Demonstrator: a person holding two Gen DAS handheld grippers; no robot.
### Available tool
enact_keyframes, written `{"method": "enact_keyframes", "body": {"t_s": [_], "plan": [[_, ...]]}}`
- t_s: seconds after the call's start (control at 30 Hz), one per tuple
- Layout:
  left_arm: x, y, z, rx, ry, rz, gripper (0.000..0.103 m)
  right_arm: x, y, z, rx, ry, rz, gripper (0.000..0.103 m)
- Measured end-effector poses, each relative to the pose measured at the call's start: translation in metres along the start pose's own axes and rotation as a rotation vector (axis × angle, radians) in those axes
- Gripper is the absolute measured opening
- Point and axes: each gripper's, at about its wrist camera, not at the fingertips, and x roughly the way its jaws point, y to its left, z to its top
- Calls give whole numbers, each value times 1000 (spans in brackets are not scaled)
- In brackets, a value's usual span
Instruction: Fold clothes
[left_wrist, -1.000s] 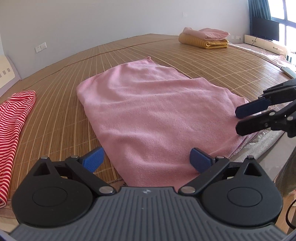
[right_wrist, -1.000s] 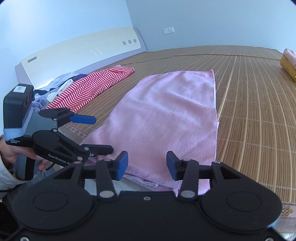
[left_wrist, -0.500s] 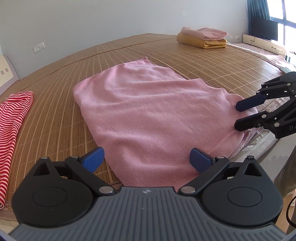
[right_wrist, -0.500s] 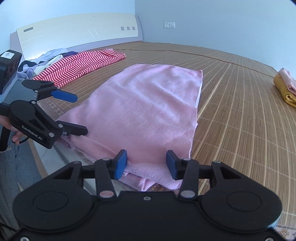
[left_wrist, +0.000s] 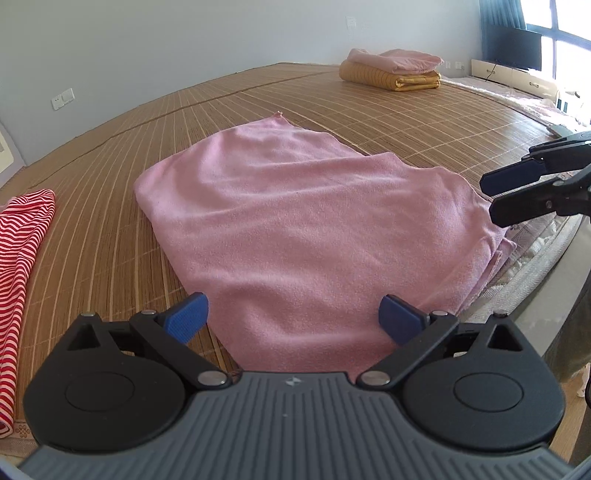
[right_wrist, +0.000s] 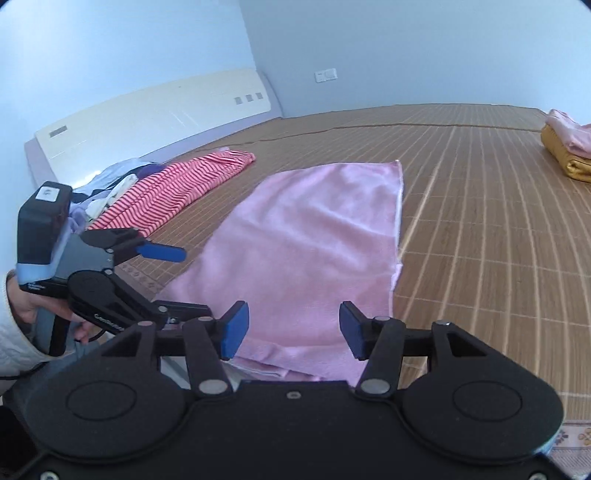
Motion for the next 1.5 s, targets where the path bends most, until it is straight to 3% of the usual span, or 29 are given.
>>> {"method": "enact_keyframes", "body": {"t_s": [0.13,0.2,0.3,0.43,0.5,0.6,0.7,0.87,0.93,0.97,1.03,1.13,1.2,1.27,1.33,1.43,1.5], "plan": [[-7,9,-11,-4,5,53,101,21,35,-8,-219,52,27,56],[-7,15,-15,0,20,89,101,28,44,-10,-255,65,37,57],[-5,25,-15,-59,28,69,101,33,51,-12,-331,97,-24,55],[-2,22,-13,-69,32,39,101,33,51,-13,-395,153,-119,28],[1,14,-9,-65,25,-21,101,29,43,-12,-395,173,-160,25],[7,1,-2,-67,7,-115,101,29,19,-11,-438,195,-297,26],[10,-14,8,-43,-25,-188,101,30,-25,-1,-416,185,-383,32],[7,-10,25,-33,-108,-117,101,34,-93,15,-417,172,-616,39],[8,5,29,-67,-122,-60,101,24,-108,17,-368,166,-666,41],[9,12,31,-84,-125,-33,101,14,-109,17,-309,127,-664,43],[17,22,38,-90,-119,10,101,-8,-105,21,-178,3,-579,47],[37,27,55,-28,-130,51,101,-5,-82,40,-55,-123,-318,51],[54,24,70,45,-156,57,101,18,-61,48,-55,-142,-187,54],[71,20,79,89,-174,42,101,46,-43,51,-48,-131,-109,54],[86,16,77,142,-177,30,101,73,-32,49,-67,-100,-87,54],[104,16,68,198,-131,77,101,95,-28,40,-142,-6,-158,54],[105,29,61,208,-150,87,103,92,-34,37,-172,23,-181,54]]}}
